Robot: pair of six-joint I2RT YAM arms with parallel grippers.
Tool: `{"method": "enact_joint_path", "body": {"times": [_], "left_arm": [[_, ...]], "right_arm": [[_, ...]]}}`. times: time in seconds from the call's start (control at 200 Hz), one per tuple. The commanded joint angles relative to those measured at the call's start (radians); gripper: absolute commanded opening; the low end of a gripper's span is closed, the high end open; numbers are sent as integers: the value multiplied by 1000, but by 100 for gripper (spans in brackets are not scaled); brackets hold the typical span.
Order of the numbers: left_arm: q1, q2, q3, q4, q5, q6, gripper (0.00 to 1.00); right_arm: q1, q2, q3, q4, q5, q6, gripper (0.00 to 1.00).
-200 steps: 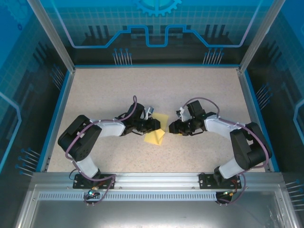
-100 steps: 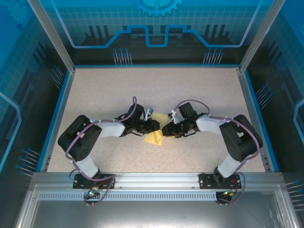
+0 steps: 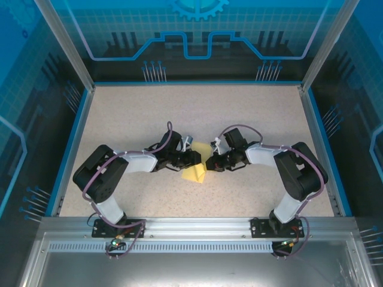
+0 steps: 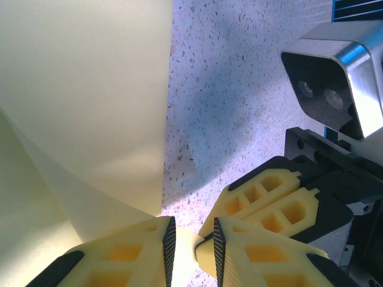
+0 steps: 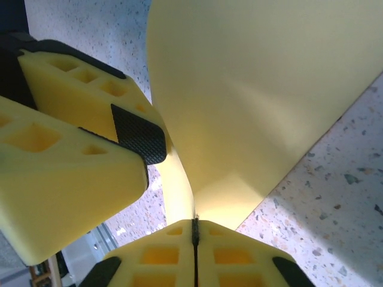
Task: Fold a paper plane with a square sheet of paper (pick it up from the middle)
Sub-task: Fold the triangle a second time at the center of the table.
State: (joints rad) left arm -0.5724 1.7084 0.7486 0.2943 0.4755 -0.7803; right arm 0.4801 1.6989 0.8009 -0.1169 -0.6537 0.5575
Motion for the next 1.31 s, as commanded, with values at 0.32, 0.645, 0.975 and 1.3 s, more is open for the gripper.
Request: {"method": "enact_joint_path", "body": {"times": [0.32, 0.645, 0.975, 1.3], "left_arm": [[-7, -54, 7, -17, 17, 4, 26], [-21, 10, 36, -40, 12, 9, 24], [-23, 30, 39, -42, 5, 12, 23], [-23, 53, 43, -46, 1, 9, 23]], "right_arm": [[13, 61, 123, -177, 104, -134, 0], [12, 99, 138, -183, 123, -149, 0], [12, 124, 167, -197, 141, -160, 1], [12, 141, 184, -200, 148, -157, 1]]}}
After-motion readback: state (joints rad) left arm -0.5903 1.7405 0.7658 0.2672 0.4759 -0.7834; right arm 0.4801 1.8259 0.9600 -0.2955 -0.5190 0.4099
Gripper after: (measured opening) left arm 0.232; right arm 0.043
